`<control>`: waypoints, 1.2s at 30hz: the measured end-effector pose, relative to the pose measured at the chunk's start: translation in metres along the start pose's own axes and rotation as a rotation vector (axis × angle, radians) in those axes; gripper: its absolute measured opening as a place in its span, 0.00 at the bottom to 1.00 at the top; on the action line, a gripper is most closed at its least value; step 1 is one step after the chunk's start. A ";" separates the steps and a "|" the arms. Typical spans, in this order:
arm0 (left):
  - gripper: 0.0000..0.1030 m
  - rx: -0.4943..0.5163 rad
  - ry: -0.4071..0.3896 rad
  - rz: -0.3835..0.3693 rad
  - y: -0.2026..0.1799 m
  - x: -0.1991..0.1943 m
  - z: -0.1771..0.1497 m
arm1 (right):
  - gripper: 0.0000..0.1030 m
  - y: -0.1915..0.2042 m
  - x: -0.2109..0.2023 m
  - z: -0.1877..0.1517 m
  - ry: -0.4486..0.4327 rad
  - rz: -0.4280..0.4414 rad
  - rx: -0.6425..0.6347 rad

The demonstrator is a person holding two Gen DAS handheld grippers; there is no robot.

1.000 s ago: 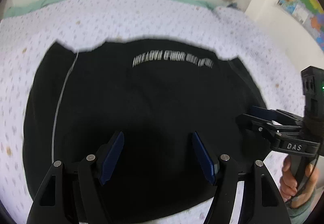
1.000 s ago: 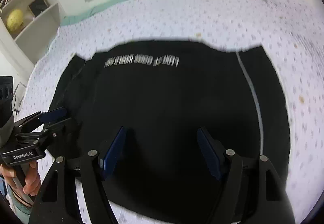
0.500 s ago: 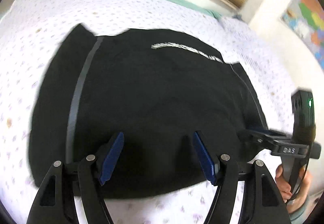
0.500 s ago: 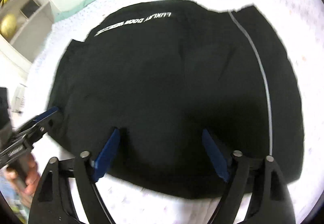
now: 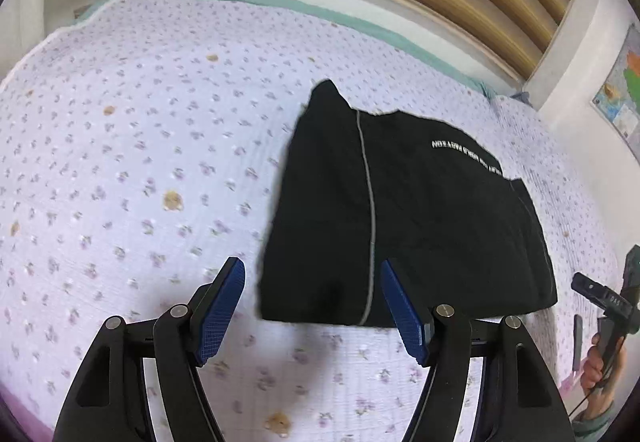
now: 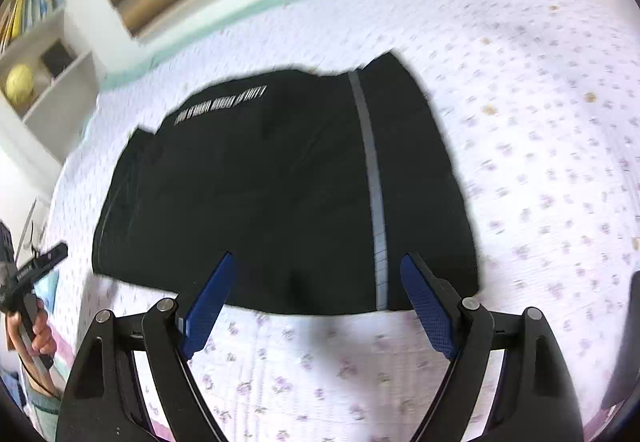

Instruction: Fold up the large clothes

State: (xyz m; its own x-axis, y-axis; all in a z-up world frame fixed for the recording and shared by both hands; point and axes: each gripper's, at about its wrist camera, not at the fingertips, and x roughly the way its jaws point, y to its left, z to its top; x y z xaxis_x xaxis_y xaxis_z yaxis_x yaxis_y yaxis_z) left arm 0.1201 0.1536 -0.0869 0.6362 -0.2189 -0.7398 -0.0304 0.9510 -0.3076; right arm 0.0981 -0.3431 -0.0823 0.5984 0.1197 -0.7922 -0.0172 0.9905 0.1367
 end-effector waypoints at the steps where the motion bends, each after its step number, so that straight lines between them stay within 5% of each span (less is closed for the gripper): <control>1: 0.69 -0.009 -0.009 -0.009 0.005 -0.001 0.003 | 0.84 -0.005 -0.005 0.002 -0.020 0.002 0.007; 6: 0.70 -0.026 -0.017 -0.049 0.014 0.011 0.021 | 0.85 -0.034 -0.013 0.012 -0.074 -0.008 0.062; 17: 0.70 -0.118 0.137 -0.088 0.037 0.113 0.057 | 0.87 -0.091 0.042 0.027 -0.062 -0.045 0.163; 23: 0.71 -0.293 0.242 -0.307 0.058 0.160 0.059 | 0.87 -0.120 0.082 0.041 0.006 0.095 0.253; 26: 0.75 -0.337 0.260 -0.366 0.061 0.172 0.060 | 0.88 -0.125 0.101 0.048 0.051 0.098 0.258; 28: 0.76 -0.344 0.274 -0.385 0.059 0.178 0.062 | 1.00 -0.126 0.114 0.052 0.077 0.137 0.259; 31: 0.76 -0.357 0.299 -0.456 0.052 0.186 0.064 | 1.00 -0.127 0.126 0.055 0.095 0.230 0.281; 33: 0.79 -0.376 0.313 -0.586 0.047 0.189 0.064 | 1.00 -0.128 0.127 0.057 0.095 0.290 0.300; 36: 0.81 -0.340 0.279 -0.650 0.041 0.184 0.066 | 1.00 -0.130 0.126 0.055 0.103 0.460 0.318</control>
State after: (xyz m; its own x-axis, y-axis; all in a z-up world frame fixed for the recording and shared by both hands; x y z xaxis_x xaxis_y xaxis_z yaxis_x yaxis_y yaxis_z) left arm 0.2868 0.1672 -0.1958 0.3911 -0.7981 -0.4583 0.0183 0.5046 -0.8632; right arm 0.2199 -0.4610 -0.1673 0.5051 0.5555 -0.6605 -0.0063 0.7677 0.6408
